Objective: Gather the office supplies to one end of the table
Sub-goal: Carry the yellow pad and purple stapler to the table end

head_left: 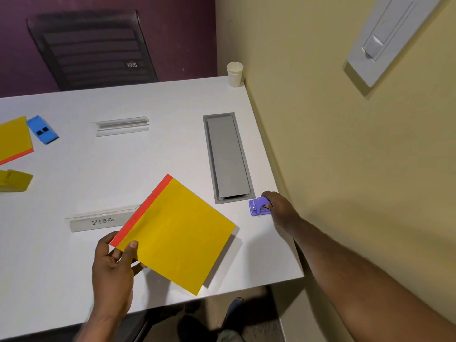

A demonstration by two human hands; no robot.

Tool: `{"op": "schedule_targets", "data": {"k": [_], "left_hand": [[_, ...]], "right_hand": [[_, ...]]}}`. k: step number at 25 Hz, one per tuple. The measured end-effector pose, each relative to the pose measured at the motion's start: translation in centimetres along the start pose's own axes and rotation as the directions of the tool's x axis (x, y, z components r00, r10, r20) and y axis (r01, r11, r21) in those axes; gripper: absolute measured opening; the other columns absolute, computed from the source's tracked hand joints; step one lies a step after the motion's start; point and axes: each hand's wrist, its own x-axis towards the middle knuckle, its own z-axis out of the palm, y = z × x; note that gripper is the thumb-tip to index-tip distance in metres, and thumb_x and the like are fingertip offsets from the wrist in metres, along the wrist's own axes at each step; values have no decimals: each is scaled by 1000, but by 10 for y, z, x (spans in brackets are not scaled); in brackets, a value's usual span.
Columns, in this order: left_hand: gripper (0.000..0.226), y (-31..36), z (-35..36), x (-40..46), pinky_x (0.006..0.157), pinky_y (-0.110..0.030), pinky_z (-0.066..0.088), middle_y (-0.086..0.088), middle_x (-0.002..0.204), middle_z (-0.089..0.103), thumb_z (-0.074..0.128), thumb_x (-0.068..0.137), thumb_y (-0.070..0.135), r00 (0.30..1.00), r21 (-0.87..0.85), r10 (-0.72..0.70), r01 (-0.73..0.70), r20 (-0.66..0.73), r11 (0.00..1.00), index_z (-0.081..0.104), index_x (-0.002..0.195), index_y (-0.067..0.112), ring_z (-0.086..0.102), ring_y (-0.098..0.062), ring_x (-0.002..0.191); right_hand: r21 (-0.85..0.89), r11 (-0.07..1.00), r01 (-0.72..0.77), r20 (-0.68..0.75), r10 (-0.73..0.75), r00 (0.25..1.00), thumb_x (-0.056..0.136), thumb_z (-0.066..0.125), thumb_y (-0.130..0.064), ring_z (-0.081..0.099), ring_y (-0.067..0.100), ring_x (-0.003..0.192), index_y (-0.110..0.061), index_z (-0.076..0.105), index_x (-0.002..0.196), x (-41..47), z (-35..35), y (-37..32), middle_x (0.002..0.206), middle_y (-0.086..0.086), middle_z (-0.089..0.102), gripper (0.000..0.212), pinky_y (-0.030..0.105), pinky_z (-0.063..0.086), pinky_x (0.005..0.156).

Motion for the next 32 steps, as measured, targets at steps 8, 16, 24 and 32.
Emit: {"op": "schedule_targets", "data": {"k": [8, 16, 24, 32], "left_hand": [[27, -5, 4, 11, 53, -28, 58, -5, 103, 69, 56, 96, 11, 999, 3, -36, 36, 1, 999, 53, 104, 37, 68, -28, 82], [24, -7, 14, 32, 69, -43, 56, -10, 110, 69, 57, 95, 13, 996, 5, -64, 64, 68, 998, 52, 112, 29, 69, -32, 86], [20, 15, 53, 79, 62, -39, 56, -10, 100, 70, 57, 96, 11, 970, 44, -71, 62, 232, 997, 52, 112, 23, 69, -17, 70], [37, 37, 134, 132, 67, -32, 54, -14, 102, 67, 62, 93, 8, 938, -64, -155, 183, 309, 981, 45, 125, 15, 66, -20, 81]], "right_hand": [[100, 995, -23, 81, 15, 997, 86, 44, 7, 53, 32, 84, 1, 57, 92, 7, -4, -6, 95, 19, 61, 15, 35, 40, 71], [84, 984, 158, -78, -151, 985, 83, 50, 8, 52, 23, 121, -3, 51, 131, 9, 7, -35, 132, 12, 55, 49, 26, 37, 105], [399, 914, 73, 193, -161, 968, 89, 65, -10, 60, 13, 89, -3, 62, 117, 14, 6, -94, 98, 5, 65, 29, 31, 52, 85], [586, 784, -204, 107, 174, 979, 88, 62, 1, 49, 8, 61, 8, 60, 118, 39, -16, -75, 80, 5, 60, 31, 13, 44, 49]]}}
